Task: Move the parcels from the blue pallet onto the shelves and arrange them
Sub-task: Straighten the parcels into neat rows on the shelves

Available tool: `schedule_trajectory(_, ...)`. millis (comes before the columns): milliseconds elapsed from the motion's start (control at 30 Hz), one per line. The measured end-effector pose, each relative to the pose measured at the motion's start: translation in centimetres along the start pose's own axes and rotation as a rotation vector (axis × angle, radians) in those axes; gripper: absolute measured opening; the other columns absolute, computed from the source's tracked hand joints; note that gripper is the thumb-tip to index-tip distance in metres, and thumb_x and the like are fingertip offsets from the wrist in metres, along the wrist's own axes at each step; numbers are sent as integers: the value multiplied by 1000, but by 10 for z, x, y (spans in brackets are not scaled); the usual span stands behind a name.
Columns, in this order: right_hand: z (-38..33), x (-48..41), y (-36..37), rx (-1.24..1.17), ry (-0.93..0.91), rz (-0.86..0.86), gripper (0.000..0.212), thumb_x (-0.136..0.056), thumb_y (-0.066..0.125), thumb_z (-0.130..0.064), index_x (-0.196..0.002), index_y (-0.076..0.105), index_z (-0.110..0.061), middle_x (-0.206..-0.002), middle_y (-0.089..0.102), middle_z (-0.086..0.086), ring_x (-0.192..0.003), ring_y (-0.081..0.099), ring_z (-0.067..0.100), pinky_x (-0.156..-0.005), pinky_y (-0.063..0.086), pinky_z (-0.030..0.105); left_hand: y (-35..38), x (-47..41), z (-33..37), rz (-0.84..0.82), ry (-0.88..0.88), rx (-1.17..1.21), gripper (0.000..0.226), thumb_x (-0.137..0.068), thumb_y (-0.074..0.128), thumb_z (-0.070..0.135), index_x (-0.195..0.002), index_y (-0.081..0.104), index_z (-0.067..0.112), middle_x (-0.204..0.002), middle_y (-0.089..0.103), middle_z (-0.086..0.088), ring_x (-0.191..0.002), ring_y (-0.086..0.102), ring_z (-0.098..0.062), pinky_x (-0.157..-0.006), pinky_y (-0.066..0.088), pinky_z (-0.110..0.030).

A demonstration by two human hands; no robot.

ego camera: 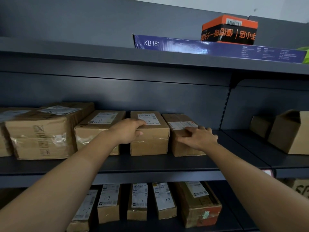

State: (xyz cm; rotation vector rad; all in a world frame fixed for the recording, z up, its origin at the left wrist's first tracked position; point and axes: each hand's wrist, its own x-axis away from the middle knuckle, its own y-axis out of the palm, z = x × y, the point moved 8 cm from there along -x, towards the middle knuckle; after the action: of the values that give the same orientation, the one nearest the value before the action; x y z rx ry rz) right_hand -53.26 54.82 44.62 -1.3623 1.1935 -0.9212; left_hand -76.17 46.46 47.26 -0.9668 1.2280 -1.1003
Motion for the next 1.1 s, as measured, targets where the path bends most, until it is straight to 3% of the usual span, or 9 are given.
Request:
schedule_trajectory(333, -1, -5, 3, 31, -32, 1, 87, -75, 36, -85, -148, 30, -38, -156, 28, 7, -140, 25, 33, -110, 22, 57, 2, -1, 1, -3, 10, 16, 47, -99, 48, 30, -145, 37, 25, -145, 43, -2, -127, 44, -20, -97, 38, -31)
schedule_trajectory(500, -11, 3, -3, 67, -145, 149, 82, -80, 42, -76, -148, 34, -31, -157, 26, 8, -146, 15, 28, -117, 7, 56, 0, 7, 5, 36, 32, -26, 56, -98, 49, 32, -149, 32, 17, -154, 30, -4, -140, 29, -22, -113, 28, -34)
schedule_trajectory(733, -34, 58, -13, 2, -286, 406, 66, -85, 56, -55, -142, 41, -24, -146, 41, 7, -137, 31, 26, -113, 20, 42, -17, 52, 4, 319, 11, -102, 47, -93, 55, 23, -138, 48, 10, -142, 47, -10, -133, 39, -25, -108, 35, -36)
schedule_trajectory(867, -47, 95, 3, -22, -322, 438, 63, -87, 58, -49, -142, 43, -21, -138, 48, 8, -131, 37, 28, -109, 25, 42, -6, 91, -5, 340, -19, -166, 51, -91, 59, 23, -138, 48, 8, -146, 44, -13, -135, 37, -29, -111, 33, -41)
schedule_trajectory(1033, -59, 133, 38, -47, -381, 413, 61, -86, 59, -47, -139, 48, -20, -137, 50, 6, -129, 41, 26, -106, 29, 43, 17, 157, -20, 343, -52, -226, 48, -76, 75, 18, -120, 63, 5, -124, 62, -15, -115, 57, -34, -91, 48, -43)
schedule_trajectory(1100, -65, 147, 55, -59, -402, 374, 62, -85, 61, -47, -139, 48, -19, -138, 50, 7, -130, 41, 26, -106, 29, 43, 31, 184, -31, 325, -105, -224, 50, -74, 77, 19, -121, 63, 6, -123, 63, -15, -112, 58, -34, -88, 49, -43)
